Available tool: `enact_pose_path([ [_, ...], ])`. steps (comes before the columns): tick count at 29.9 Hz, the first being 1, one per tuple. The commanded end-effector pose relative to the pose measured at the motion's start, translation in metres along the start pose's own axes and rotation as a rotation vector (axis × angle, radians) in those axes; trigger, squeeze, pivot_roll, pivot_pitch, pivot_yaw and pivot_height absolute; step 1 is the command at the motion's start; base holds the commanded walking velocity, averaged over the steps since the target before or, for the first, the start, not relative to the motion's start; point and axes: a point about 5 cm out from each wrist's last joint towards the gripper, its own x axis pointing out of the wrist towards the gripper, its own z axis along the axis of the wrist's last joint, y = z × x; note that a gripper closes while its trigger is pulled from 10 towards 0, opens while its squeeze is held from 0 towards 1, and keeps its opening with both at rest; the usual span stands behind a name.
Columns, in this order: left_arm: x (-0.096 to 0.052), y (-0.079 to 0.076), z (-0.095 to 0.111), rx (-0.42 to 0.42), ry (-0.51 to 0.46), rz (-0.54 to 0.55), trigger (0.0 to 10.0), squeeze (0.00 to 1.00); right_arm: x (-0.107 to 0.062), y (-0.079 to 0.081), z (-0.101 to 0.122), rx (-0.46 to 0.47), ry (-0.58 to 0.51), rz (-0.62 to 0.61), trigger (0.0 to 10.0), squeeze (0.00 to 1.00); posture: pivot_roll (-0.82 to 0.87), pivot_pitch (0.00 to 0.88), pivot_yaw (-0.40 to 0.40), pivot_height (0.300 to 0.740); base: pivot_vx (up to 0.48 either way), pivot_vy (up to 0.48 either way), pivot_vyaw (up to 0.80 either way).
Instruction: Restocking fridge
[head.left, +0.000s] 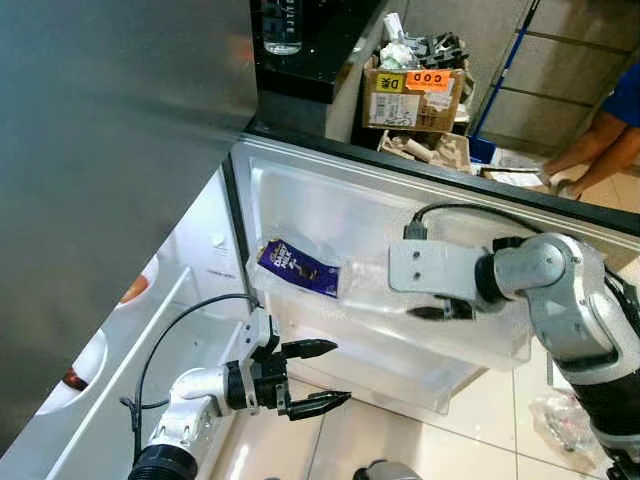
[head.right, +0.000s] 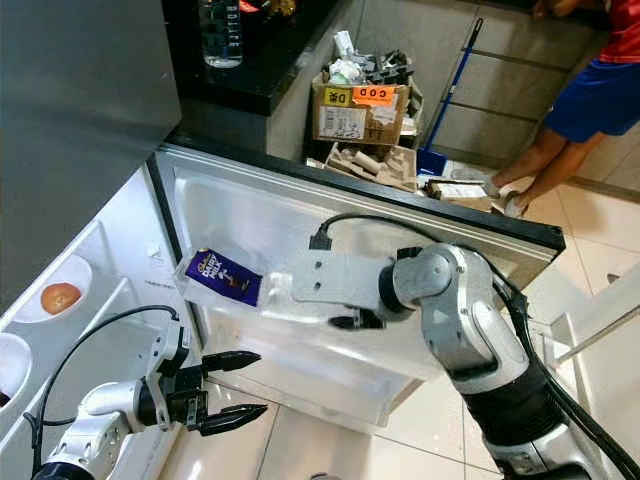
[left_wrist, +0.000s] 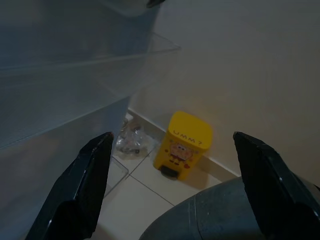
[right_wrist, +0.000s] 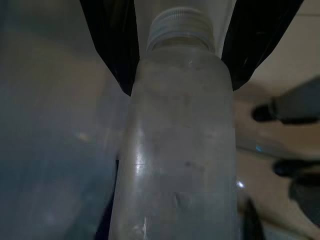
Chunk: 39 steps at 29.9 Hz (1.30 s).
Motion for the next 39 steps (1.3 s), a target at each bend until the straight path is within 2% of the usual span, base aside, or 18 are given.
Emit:
enact_pose_path([
  [1,0.006,-0.003,-0.004,-0.011,0.001,-0.014,10.0,0.0,-0.011,0.002,0.003,0.004,-0.046,0.005,0.0,0.0,-0.16,0.088,-0.098,0.74,0.0,0.0,0.0],
  [4,0.006,-0.003,-0.004,-0.009,0.0,-0.014,10.0,0.0,-0.022,0.01,0.005,0.054,-0.106,0.048,0.0,0.0,-0.16,0.088,-0.098,0.74,0.0,0.0,0.0],
  [8,0.005,-0.003,-0.004,-0.009,0.0,-0.015,10.0,0.0,-0.028,0.019,0.004,0.065,-0.123,0.099,0.0,0.0,-0.16,0.09,-0.095,0.74,0.0,0.0,0.0],
  [11,0.005,-0.003,-0.003,-0.009,0.001,-0.019,10.0,0.0,-0.038,0.032,-0.011,0.041,-0.023,0.166,0.0,0.0,-0.16,0.09,-0.092,0.74,0.0,0.0,0.0],
  [14,0.006,-0.004,-0.002,-0.007,-0.002,-0.029,10.0,0.0,-0.047,0.034,-0.03,0.004,0.142,0.177,0.0,0.0,-0.16,0.089,-0.088,0.74,0.0,0.0,0.0],
  [21,0.011,-0.004,0.002,0.008,-0.014,-0.05,10.0,0.0,-0.059,0.031,-0.042,-0.012,0.252,0.169,0.0,0.0,-0.16,0.088,-0.089,0.74,0.0,0.0,0.0],
  [25,0.019,-0.006,0.008,0.048,-0.017,-0.091,10.0,0.0,-0.065,0.033,-0.046,-0.046,0.301,0.204,0.0,0.0,-0.16,0.084,-0.09,0.74,0.0,0.0,0.0],
  [27,0.019,-0.006,0.008,0.048,-0.017,-0.091,10.0,0.0,-0.065,0.033,-0.046,-0.046,0.301,0.204,0.0,0.0,-0.16,0.084,-0.09,0.74,0.0,0.0,0.0],
  [34,0.031,-0.006,0.027,0.148,-0.01,-0.15,10.0,0.0,-0.068,0.04,-0.059,-0.101,0.391,0.295,0.0,0.0,-0.16,0.074,-0.093,0.74,0.0,0.0,0.0],
  [37,0.038,-0.002,0.042,0.214,-0.004,-0.178,10.0,0.0,-0.062,0.052,-0.067,-0.103,0.404,0.367,0.0,0.0,-0.16,0.071,-0.091,0.74,0.0,0.0,0.0],
  [39,0.039,0.0,0.041,0.216,0.005,-0.159,10.0,0.0,-0.052,0.056,-0.065,-0.069,0.344,0.359,0.0,0.0,-0.16,0.069,-0.088,0.74,0.0,0.0,0.0],
])
